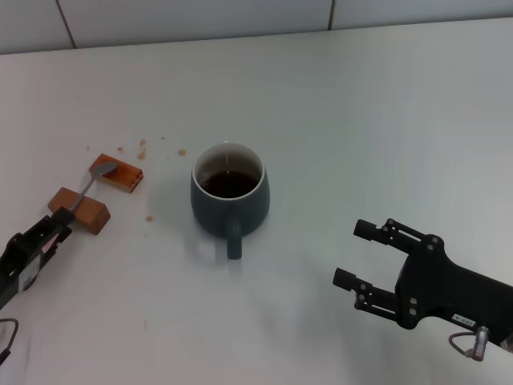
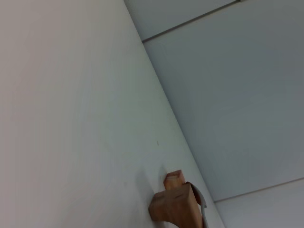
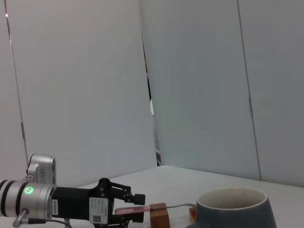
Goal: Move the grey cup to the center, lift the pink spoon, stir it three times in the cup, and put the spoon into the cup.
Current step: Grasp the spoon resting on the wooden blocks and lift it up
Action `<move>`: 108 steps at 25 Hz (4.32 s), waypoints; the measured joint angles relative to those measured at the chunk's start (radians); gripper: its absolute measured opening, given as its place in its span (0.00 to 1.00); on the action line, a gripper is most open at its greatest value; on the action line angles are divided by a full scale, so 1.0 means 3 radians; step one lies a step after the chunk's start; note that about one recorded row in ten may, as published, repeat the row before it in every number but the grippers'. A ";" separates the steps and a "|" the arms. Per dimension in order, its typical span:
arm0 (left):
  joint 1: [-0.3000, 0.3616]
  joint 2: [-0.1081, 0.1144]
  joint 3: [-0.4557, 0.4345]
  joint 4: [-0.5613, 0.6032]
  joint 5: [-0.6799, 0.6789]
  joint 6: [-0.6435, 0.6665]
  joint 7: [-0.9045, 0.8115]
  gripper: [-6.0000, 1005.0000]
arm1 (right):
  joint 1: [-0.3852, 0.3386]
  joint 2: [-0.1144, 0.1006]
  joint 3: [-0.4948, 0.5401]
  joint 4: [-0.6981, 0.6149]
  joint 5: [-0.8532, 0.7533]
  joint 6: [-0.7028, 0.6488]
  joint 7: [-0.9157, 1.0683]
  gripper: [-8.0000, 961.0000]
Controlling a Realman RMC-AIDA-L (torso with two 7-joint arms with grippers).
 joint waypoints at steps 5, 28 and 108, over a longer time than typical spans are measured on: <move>0.0006 0.0002 -0.0010 -0.0009 -0.0006 0.0003 -0.0041 0.39 | 0.0000 0.0000 0.0000 0.0000 0.0000 0.0000 -0.0002 0.79; 0.0026 -0.0001 -0.0028 -0.0046 -0.0018 -0.0016 -0.0051 0.36 | 0.0000 0.0000 0.0000 0.0000 0.0000 0.0000 -0.0001 0.79; 0.0040 -0.0002 -0.0008 -0.0233 -0.0019 0.0015 -0.0086 0.44 | 0.0030 0.0000 -0.0010 -0.0010 -0.0011 -0.0036 -0.0006 0.79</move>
